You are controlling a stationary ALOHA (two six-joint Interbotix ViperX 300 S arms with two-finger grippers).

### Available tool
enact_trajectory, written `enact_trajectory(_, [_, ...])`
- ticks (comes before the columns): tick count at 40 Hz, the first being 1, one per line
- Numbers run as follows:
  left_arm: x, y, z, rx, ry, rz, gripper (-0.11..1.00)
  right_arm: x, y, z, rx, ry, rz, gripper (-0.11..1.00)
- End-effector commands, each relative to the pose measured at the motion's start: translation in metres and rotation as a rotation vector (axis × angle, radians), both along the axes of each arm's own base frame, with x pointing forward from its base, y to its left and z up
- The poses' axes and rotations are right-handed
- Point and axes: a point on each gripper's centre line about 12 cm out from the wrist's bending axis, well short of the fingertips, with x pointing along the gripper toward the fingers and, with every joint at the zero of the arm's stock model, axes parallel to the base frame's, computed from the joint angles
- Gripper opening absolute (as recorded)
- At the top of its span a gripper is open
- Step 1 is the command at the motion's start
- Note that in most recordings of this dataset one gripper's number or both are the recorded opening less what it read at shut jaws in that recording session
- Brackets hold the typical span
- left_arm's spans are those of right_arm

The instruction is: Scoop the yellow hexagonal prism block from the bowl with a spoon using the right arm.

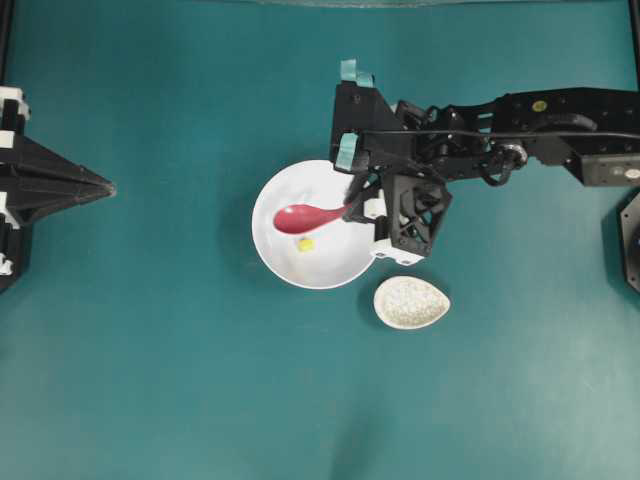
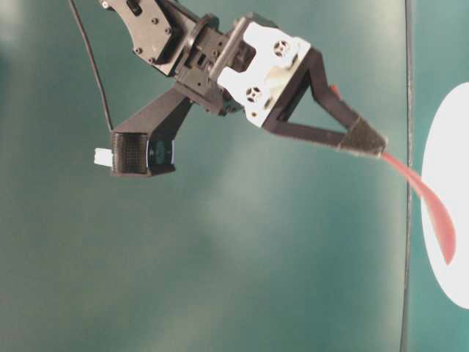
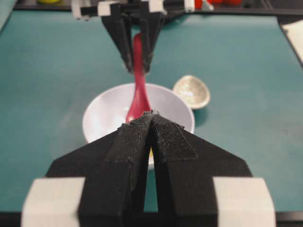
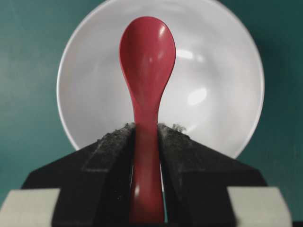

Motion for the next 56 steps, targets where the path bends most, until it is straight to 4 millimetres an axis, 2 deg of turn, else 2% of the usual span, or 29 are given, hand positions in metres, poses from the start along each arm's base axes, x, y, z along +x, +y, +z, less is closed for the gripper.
enact_trajectory(1, [0.002, 0.000, 0.011, 0.000, -0.029, 0.000, 0.00, -0.002, 0.002, 0.017, 0.020, -0.007, -0.003, 0.24])
enact_trajectory(13, [0.002, 0.000, 0.012, 0.002, -0.038, 0.001, 0.00, -0.012, 0.007, 0.012, 0.098, 0.158, -0.022, 0.24])
enact_trajectory(19, [0.002, 0.000, 0.012, 0.002, -0.038, 0.001, 0.00, -0.010, 0.008, 0.010, 0.123, 0.229, -0.023, 0.24])
enact_trajectory(31, [0.002, 0.004, 0.012, 0.002, -0.038, 0.021, 0.00, -0.001, 0.008, 0.010, 0.126, 0.295, 0.000, 0.24])
enact_trajectory(49, [0.003, 0.008, 0.010, 0.001, -0.032, 0.041, 0.00, 0.005, 0.000, -0.010, 0.080, 0.382, 0.012, 0.24])
enact_trajectory(56, [0.003, 0.008, 0.011, 0.001, -0.040, 0.042, 0.00, 0.006, -0.001, -0.011, 0.073, 0.381, 0.013, 0.24])
